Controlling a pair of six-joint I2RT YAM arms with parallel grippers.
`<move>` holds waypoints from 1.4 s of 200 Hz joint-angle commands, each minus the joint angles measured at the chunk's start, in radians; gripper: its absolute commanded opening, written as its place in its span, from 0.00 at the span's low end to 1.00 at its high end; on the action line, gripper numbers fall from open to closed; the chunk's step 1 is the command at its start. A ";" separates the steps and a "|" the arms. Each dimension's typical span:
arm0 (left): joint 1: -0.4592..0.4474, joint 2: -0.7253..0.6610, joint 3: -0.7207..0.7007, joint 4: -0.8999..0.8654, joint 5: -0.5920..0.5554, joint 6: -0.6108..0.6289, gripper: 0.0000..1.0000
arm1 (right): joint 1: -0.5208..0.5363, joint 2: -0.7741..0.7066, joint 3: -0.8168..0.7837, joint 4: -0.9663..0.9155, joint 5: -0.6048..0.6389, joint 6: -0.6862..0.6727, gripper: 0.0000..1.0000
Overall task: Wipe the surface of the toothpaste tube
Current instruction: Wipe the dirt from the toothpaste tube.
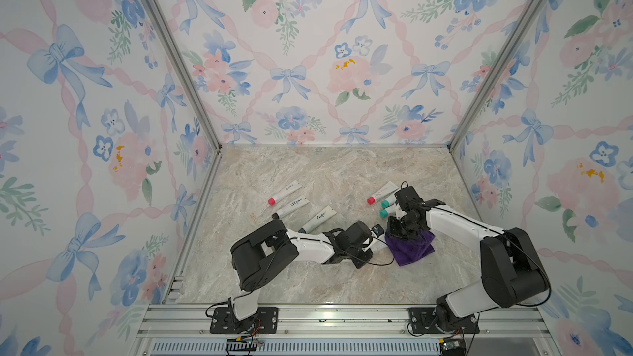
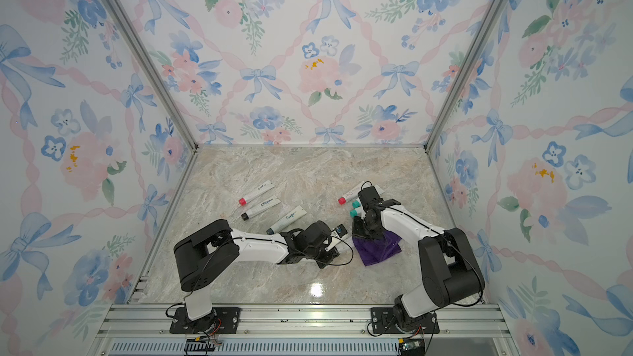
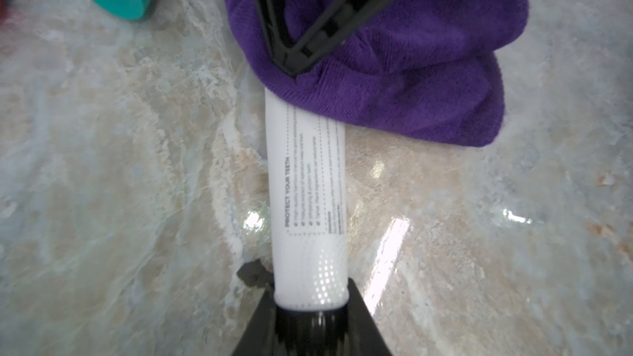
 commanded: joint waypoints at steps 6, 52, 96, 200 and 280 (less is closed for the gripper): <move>-0.007 -0.004 -0.013 -0.003 -0.007 0.006 0.22 | -0.070 0.059 0.005 -0.041 0.119 -0.008 0.20; -0.007 -0.005 -0.015 -0.004 -0.005 0.008 0.22 | -0.081 0.088 0.026 -0.039 0.125 -0.017 0.20; -0.007 -0.002 -0.013 -0.004 -0.008 0.009 0.22 | 0.023 0.034 0.006 -0.045 -0.007 -0.013 0.20; -0.007 0.002 -0.012 -0.004 -0.011 0.006 0.22 | -0.030 0.036 0.010 -0.064 0.101 -0.023 0.20; -0.006 -0.001 -0.013 -0.004 -0.014 0.008 0.22 | 0.039 0.131 0.082 -0.104 0.174 -0.045 0.19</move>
